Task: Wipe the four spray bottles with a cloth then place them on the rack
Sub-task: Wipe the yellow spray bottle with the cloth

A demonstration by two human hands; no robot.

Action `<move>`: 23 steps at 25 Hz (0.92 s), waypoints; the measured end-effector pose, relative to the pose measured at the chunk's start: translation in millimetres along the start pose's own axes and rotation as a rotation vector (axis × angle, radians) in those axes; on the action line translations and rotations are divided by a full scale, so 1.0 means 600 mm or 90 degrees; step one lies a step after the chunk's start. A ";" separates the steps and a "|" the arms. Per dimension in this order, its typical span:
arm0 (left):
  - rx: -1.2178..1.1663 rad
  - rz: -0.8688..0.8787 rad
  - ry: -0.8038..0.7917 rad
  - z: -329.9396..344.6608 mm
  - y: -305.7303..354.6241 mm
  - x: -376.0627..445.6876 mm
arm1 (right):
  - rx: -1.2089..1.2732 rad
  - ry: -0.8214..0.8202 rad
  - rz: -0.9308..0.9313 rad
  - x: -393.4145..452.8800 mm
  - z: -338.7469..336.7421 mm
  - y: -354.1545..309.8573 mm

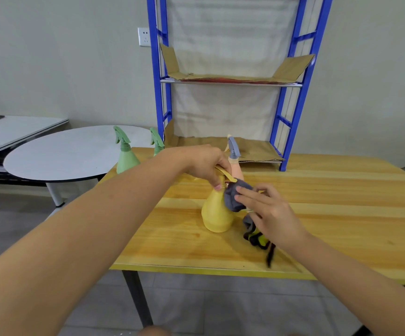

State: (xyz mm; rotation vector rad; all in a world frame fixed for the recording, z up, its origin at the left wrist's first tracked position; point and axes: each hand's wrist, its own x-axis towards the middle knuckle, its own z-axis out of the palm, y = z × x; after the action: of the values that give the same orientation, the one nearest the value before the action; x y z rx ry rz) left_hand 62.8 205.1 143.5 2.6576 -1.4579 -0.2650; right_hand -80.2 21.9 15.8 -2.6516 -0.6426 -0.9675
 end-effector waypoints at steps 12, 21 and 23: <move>-0.071 -0.045 0.038 0.004 0.000 -0.021 | 0.032 -0.046 -0.066 -0.004 0.027 -0.042; -0.423 -0.080 0.193 0.020 -0.043 -0.082 | 0.007 0.027 -0.006 0.020 0.012 -0.054; -0.454 -0.077 0.218 0.028 -0.050 -0.087 | -0.022 0.094 0.028 0.045 0.006 -0.060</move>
State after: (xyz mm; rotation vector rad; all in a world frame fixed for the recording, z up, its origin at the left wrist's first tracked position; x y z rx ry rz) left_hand 56.7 265.6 127.3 2.0741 -0.8789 -0.2600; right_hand -77.2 63.1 33.4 -2.5805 -0.5365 -1.1583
